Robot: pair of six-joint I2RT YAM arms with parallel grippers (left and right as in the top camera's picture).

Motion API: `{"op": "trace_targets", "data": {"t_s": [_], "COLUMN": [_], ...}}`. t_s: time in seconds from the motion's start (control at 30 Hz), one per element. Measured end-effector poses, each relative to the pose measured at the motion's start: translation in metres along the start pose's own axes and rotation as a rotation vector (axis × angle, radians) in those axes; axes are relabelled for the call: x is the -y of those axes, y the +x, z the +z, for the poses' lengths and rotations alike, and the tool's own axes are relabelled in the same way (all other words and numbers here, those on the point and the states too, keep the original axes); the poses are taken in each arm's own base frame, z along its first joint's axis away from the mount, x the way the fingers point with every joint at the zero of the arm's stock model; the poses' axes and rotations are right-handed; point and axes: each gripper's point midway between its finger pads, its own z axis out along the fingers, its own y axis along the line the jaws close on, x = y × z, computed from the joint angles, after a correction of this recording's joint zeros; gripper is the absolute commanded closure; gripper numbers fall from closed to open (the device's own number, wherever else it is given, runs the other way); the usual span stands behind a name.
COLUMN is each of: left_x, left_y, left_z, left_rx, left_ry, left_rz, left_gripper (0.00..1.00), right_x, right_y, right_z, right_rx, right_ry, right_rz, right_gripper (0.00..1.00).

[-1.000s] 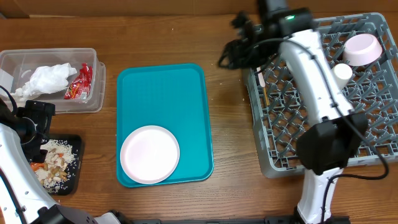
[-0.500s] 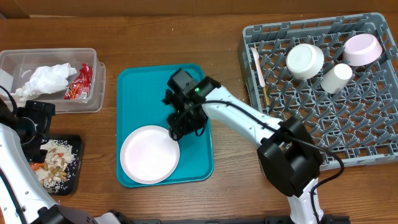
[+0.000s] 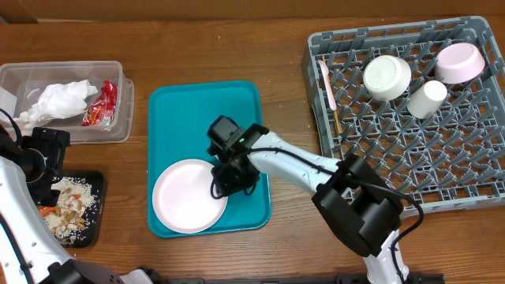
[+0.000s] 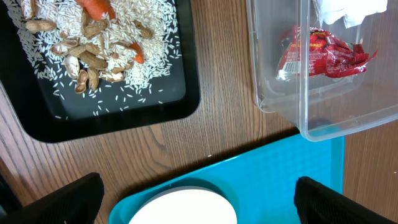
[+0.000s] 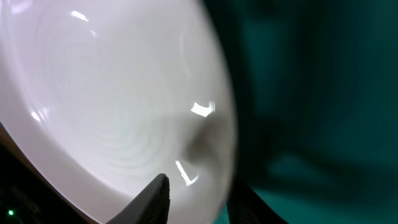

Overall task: Sort waste into correct bins and load items into the dishwasher
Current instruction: 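Reach the right gripper to the white plate on the teal tray, then grasp the white plate rim with the right gripper and lift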

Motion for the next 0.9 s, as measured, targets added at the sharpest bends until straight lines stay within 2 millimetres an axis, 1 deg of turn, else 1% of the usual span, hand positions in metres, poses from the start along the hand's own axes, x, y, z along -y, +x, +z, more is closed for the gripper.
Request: {"op": "trace_targets", "data": {"t_s": [0.03, 0.17, 0.2, 0.33, 0.43, 0.53, 0.6, 0.63, 0.7, 0.77, 0.8, 0.83, 0.87, 0.9], "left_x": [0.000, 0.000, 0.000, 0.000, 0.000, 0.000, 0.000, 0.000, 0.000, 0.000, 0.000, 0.000, 0.000, 0.000], "left_y": [0.000, 0.000, 0.000, 0.000, 0.000, 0.000, 0.000, 0.000, 0.000, 0.000, 0.000, 0.000, 0.000, 0.000], "left_z": [0.000, 0.000, 0.000, 0.000, 0.000, 0.000, 0.000, 0.000, 0.000, 0.000, 0.000, 0.000, 0.000, 0.000], "left_rx": [0.000, 0.001, 0.000, 0.000, 0.000, 0.000, 0.000, 0.001, 0.001, -0.001, -0.001, 0.001, 0.001, 0.000], "left_ry": [0.000, 0.000, 0.000, 0.000, 0.000, 0.000, 0.000, 0.000, -0.001, 0.000, 0.000, 0.000, -0.001, 0.000], "left_rz": [0.000, 0.000, 0.000, 0.000, 0.000, 0.000, 0.000, 0.000, 0.000, 0.000, 0.000, 0.000, 0.000, 0.000], "left_gripper": [0.00, 0.00, 0.00, 0.00, 0.00, 0.00, 0.00, 0.00, 0.00, 0.00, 0.00, 0.00, 0.00, 0.00], "right_x": [-0.002, -0.002, 0.000, 0.006, 0.015, 0.025, 0.037, 0.040, 0.054, 0.079, 0.089, 0.105, 0.115, 0.138], "right_y": [0.000, 0.001, 0.001, -0.004, -0.002, -0.005, -0.018, -0.024, -0.040, -0.052, -0.057, -0.062, -0.063, -0.063], "right_z": [0.001, 0.004, 0.004, 0.002, -0.003, -0.015, -0.037, -0.045, -0.079, -0.144, -0.168, -0.204, -0.225, -0.270], "right_rx": [0.001, 0.013, 0.016, 0.032, 0.017, 0.006, 0.025, 0.037, 0.083, 0.161, 0.212, 0.286, 0.330, 0.432], "right_ry": [0.001, 0.038, 0.049, 0.065, 0.077, 0.094, 0.098, 0.097, 0.094, 0.141, 0.169, 0.217, 0.247, 0.318], "right_rz": [0.001, 0.021, 0.026, 0.059, 0.089, 0.123, 0.143, 0.148, 0.160, 0.205, 0.217, 0.246, 0.263, 0.307], "right_gripper": [0.73, 0.87, 0.95, 0.96, 0.96, 0.96, 0.96, 0.96, 0.96, 0.96, 0.96, 0.96, 0.96, 0.96]}}
